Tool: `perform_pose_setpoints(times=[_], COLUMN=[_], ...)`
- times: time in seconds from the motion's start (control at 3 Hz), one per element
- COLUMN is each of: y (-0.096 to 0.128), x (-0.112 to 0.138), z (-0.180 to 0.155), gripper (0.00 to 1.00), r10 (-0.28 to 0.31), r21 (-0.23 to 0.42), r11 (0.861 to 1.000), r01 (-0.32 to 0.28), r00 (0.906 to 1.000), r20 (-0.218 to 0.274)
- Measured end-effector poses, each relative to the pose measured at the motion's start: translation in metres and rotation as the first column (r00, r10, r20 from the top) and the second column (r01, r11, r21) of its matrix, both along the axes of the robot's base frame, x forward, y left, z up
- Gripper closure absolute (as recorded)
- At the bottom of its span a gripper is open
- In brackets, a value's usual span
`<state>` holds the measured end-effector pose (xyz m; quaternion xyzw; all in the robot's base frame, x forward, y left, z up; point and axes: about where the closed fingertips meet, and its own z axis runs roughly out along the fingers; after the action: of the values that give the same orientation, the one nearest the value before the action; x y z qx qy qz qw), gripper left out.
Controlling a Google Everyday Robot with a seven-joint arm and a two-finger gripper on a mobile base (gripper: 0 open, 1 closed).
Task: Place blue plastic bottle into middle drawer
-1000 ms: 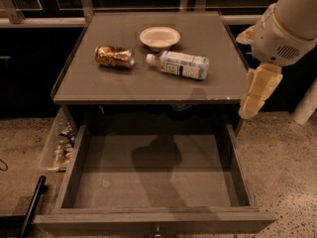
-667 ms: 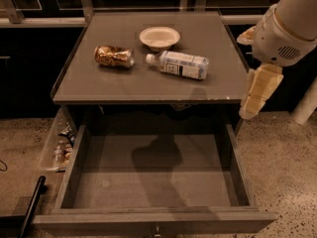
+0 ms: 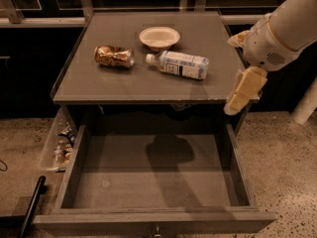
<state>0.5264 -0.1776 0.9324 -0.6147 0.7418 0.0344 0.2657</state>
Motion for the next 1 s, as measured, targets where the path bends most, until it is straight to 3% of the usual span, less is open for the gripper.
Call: perform_pose_setpoints(times=[0.33,0.67,1.0], y=[0.013,0.025,0.040], x=[0.033,0.070,0.108], z=[-0.011,-0.018,-0.025], gripper=[0.00,0.00,0.00], r10=[0.014,0.035,0.055], r21=[0.150,0.294,0.392], r11=[0.989,0.955,0.919], r01=[-0.017,-0.042,-0.054], r00=[0.9996,0.9989,0.9985], r20=[0.023,0.031,0.009])
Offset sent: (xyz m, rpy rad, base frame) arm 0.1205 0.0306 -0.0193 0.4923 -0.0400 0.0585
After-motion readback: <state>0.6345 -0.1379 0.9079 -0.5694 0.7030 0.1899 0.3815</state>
